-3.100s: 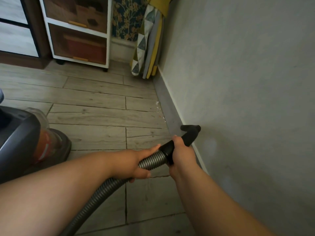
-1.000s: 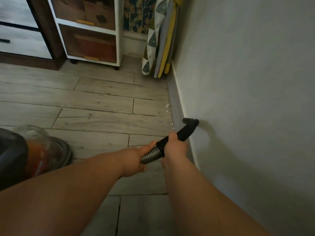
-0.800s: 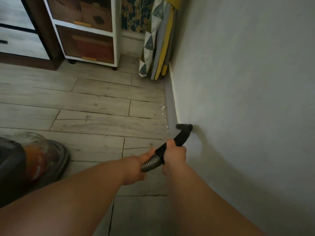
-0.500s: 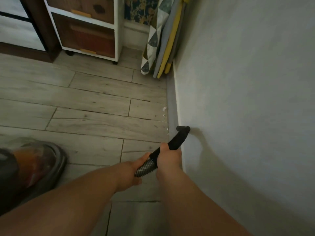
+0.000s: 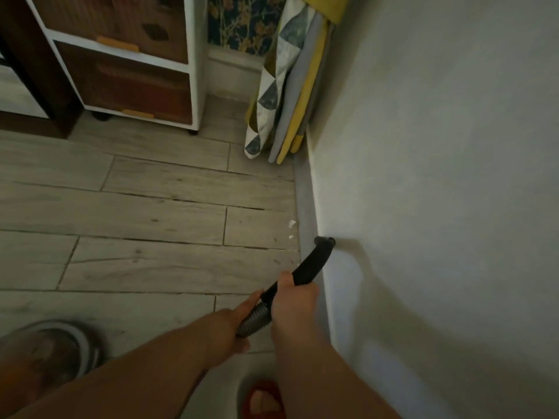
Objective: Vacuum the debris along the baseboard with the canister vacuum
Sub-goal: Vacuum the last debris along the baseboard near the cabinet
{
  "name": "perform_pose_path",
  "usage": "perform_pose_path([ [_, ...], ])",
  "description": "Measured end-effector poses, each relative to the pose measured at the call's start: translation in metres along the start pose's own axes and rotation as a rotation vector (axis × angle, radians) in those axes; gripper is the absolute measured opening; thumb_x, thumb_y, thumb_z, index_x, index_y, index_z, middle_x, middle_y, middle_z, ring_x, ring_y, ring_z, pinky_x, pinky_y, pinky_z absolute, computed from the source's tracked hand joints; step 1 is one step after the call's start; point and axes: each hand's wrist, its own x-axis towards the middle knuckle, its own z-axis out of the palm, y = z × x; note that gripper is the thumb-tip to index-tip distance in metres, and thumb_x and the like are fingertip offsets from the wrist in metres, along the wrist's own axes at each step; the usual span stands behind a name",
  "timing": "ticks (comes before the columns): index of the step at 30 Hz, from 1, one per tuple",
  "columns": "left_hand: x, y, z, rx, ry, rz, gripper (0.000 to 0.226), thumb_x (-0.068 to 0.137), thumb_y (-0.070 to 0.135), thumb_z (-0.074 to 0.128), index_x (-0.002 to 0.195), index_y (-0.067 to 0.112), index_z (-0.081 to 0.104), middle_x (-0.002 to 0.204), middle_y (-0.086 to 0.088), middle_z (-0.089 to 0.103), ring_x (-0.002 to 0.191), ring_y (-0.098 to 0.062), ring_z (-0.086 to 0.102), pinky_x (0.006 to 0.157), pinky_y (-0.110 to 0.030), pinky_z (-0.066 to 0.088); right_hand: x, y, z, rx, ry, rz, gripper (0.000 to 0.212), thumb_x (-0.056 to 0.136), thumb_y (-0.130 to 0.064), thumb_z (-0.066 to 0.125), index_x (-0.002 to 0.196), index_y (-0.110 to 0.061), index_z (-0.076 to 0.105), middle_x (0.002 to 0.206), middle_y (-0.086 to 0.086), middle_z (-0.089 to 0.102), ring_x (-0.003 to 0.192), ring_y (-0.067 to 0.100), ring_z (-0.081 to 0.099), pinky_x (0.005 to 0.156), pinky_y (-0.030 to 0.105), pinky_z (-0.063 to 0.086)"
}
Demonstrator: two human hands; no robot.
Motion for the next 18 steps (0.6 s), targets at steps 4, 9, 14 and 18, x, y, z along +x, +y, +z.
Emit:
perform_pose_path([
  [4, 0.022, 0.011, -0.031, 0.006, 0.055, 0.008, 0.093, 0.094, 0.029, 0.058, 0.142, 0.049, -0.019, 0.134, -0.003, 0.051, 0.102, -0.01, 0.053, 0.079, -0.016, 0.037, 0.026, -0.032, 0.017, 0.026, -0.014, -0.029, 0.044, 0.095, -0.027, 0.058, 0.132, -0.009, 0.043, 0.105, 0.01, 0.061, 0.083, 0.02, 0.061, 0.067, 0.032, 0.051],
  [9, 0.037, 0.023, -0.06, 0.077, 0.082, -0.018, 0.093, 0.094, 0.03, 0.057, 0.14, 0.05, -0.022, 0.134, -0.007, 0.052, 0.11, -0.017, 0.056, 0.091, -0.024, 0.044, 0.042, -0.058, 0.028, 0.034, -0.027, -0.012, 0.046, 0.095, -0.027, 0.058, 0.134, -0.01, 0.041, 0.106, 0.01, 0.06, 0.085, 0.023, 0.061, 0.073, 0.036, 0.052],
  [14, 0.058, 0.037, -0.08, 0.073, 0.133, -0.018, 0.096, 0.093, 0.029, 0.058, 0.139, 0.053, -0.023, 0.131, -0.004, 0.054, 0.106, -0.015, 0.057, 0.092, -0.028, 0.045, 0.066, -0.087, 0.032, 0.042, -0.049, 0.003, 0.046, 0.093, -0.029, 0.06, 0.133, -0.016, 0.042, 0.097, 0.005, 0.06, 0.085, 0.024, 0.062, 0.082, 0.043, 0.055],
  [18, 0.078, 0.051, -0.094, 0.065, 0.146, -0.032, 0.095, 0.093, 0.029, 0.058, 0.143, 0.048, -0.02, 0.131, -0.006, 0.054, 0.105, -0.016, 0.058, 0.089, -0.026, 0.046, 0.089, -0.111, 0.032, -0.047, -0.087, 0.009, 0.041, 0.094, -0.034, 0.056, 0.127, -0.015, 0.039, 0.088, 0.002, 0.053, 0.079, 0.022, 0.059, 0.078, 0.043, 0.055],
])
